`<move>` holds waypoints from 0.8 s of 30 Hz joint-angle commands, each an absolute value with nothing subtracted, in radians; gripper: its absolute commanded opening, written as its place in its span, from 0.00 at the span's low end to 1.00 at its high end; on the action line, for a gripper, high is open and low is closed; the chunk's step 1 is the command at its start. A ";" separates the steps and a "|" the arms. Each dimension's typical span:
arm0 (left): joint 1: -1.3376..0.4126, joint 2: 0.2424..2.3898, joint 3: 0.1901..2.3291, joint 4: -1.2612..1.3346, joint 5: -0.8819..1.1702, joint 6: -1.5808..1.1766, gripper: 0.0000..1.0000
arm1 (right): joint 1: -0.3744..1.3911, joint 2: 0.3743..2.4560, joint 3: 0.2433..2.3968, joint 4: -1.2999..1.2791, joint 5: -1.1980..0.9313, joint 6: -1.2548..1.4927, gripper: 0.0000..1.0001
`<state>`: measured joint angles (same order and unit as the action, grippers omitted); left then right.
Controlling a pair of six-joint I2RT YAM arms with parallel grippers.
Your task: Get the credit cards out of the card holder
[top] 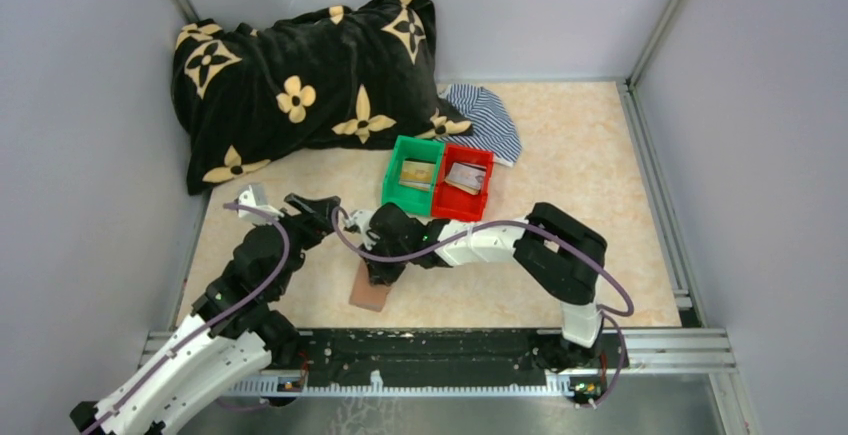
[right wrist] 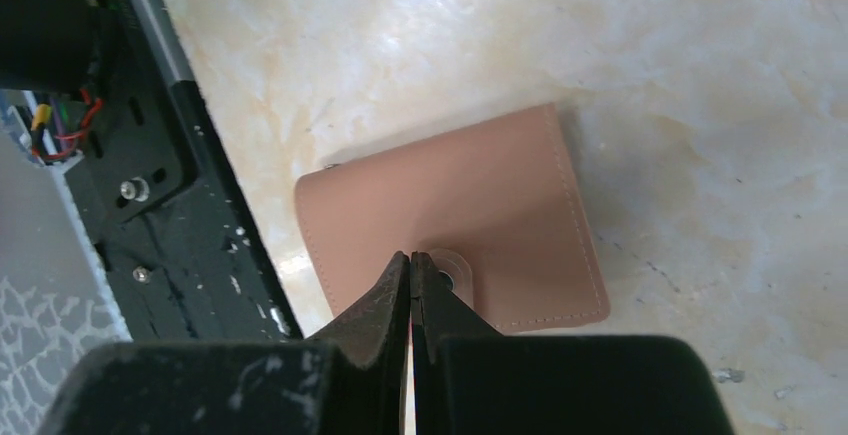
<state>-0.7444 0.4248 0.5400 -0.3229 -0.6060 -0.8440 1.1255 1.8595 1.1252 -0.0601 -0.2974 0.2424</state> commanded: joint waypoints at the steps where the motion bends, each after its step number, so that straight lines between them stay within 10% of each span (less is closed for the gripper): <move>1: -0.747 0.442 0.536 -0.321 -0.592 -0.864 0.80 | 1.075 1.886 1.131 -0.088 -0.287 0.214 0.00; 24: -0.747 0.635 0.493 -0.129 -0.501 -0.750 0.91 | 0.984 1.496 0.887 -0.159 -0.148 0.238 0.00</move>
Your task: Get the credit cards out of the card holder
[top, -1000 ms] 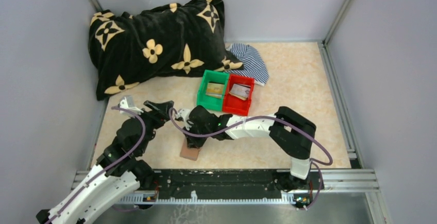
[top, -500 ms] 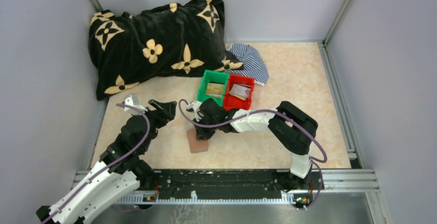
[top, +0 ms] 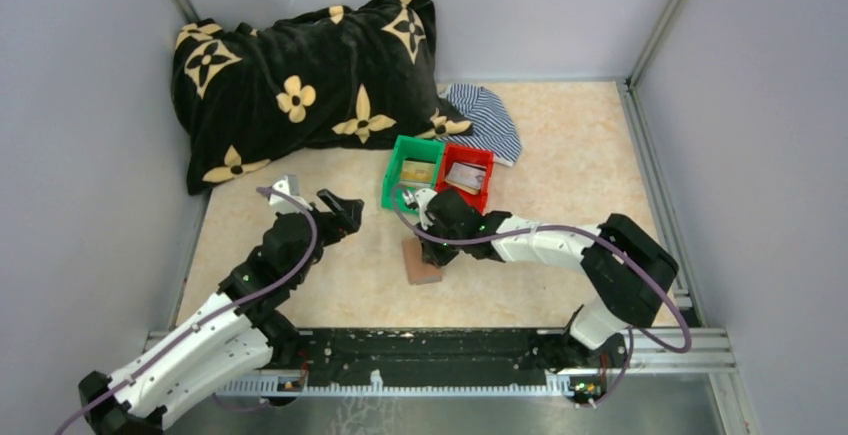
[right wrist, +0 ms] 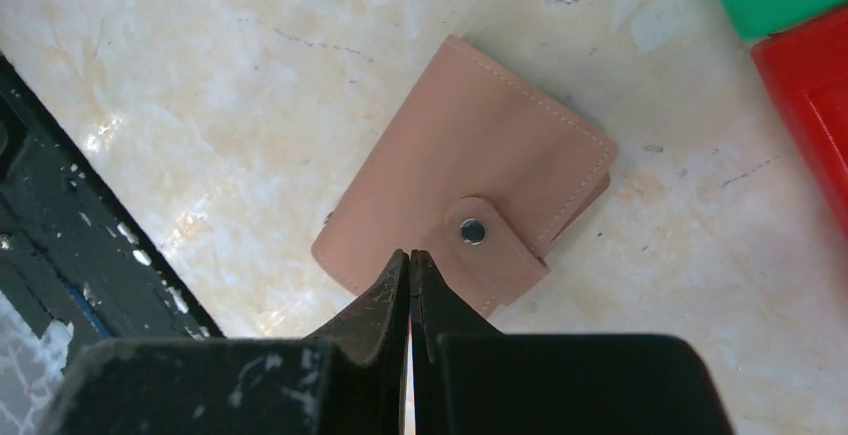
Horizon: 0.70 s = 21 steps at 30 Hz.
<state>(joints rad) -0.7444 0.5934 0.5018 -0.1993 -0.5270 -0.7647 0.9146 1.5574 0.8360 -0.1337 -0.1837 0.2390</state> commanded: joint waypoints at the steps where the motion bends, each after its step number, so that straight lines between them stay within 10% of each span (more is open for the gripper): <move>1: -0.747 0.639 0.498 -0.128 -0.503 -0.753 0.91 | 1.012 1.503 0.902 -0.159 -0.141 0.228 0.00; 21: -0.747 0.564 0.557 -0.152 -0.539 -0.708 0.91 | 1.051 1.631 0.832 -0.149 -0.097 0.291 0.00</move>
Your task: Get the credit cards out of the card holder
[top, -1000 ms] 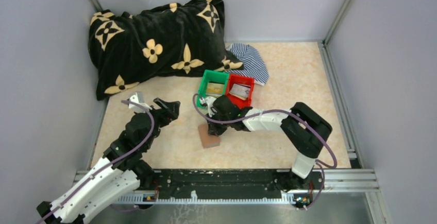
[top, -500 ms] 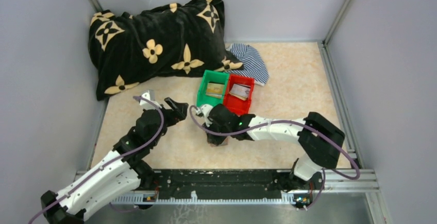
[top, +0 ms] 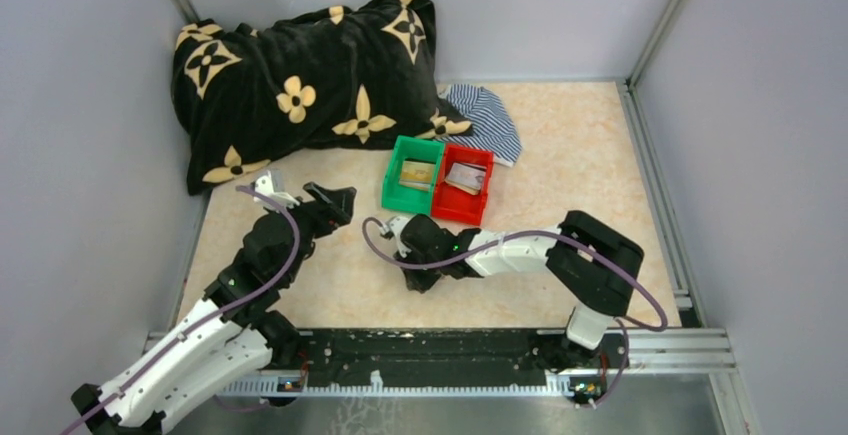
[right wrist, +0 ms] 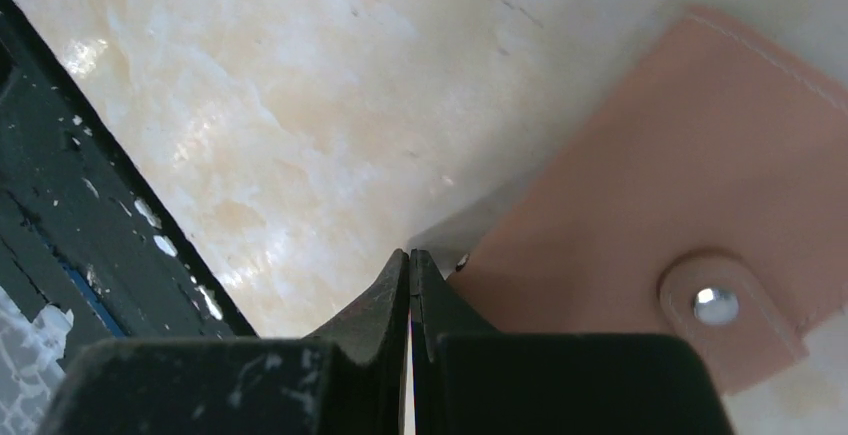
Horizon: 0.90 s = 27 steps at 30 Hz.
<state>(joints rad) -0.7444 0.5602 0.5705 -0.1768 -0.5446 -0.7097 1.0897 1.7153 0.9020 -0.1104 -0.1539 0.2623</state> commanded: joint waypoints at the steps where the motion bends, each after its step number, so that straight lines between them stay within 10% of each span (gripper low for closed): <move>1: -0.747 0.567 0.557 -0.151 -0.537 -0.706 0.91 | 1.035 1.606 0.808 -0.148 -0.086 0.300 0.00; 15: -0.746 0.597 0.562 -0.113 -0.536 -0.663 0.92 | 0.838 1.350 0.786 -0.306 -0.049 0.255 0.00; 27: -0.745 0.619 0.554 -0.119 -0.522 -0.668 0.92 | 0.879 1.613 1.047 -0.235 -0.020 0.212 0.00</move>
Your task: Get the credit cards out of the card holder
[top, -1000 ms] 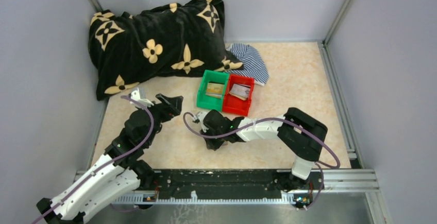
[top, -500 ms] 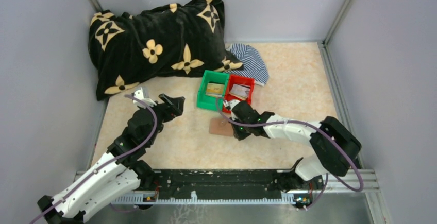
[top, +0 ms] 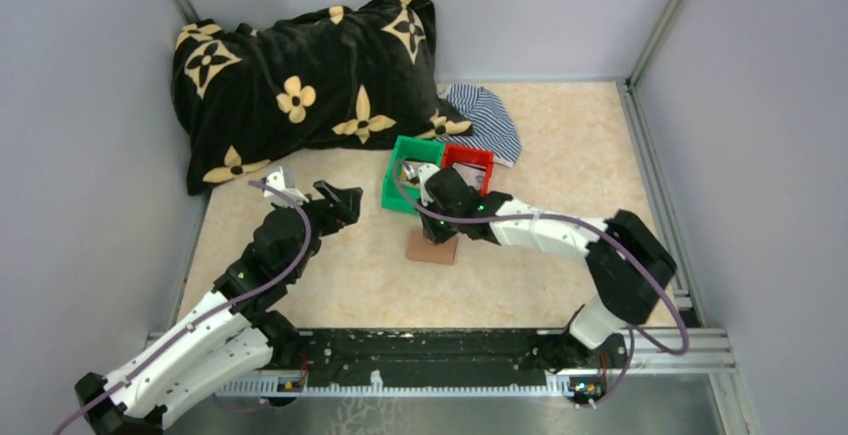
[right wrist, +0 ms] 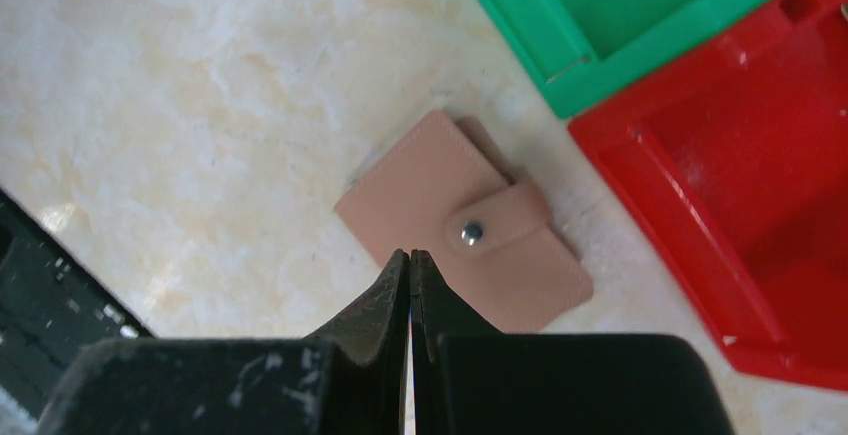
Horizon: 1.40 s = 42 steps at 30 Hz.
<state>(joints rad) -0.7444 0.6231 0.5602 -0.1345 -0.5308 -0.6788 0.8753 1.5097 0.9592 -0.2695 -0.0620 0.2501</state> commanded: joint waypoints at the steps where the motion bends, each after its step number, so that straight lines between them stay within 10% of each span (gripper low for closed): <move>1: -0.746 0.618 0.554 -0.125 -0.525 -0.669 0.92 | 0.880 1.640 1.069 -0.227 -0.021 0.206 0.00; 12: -0.746 0.611 0.540 -0.151 -0.534 -0.677 0.92 | 0.901 1.845 1.148 -0.186 -0.034 0.184 0.00; 32: -0.746 0.903 0.501 0.069 -0.425 -0.603 0.91 | 0.943 1.288 0.836 -0.300 0.022 0.319 0.00; 42: -0.748 1.167 0.513 0.230 -0.092 -0.455 0.89 | 0.835 1.354 0.790 -0.271 0.065 0.337 0.00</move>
<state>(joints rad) -0.7444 1.0782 0.5045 0.1188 -0.3012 -0.5560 0.8459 1.3190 0.8104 -0.2989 0.0338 0.3187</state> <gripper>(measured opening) 0.889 0.004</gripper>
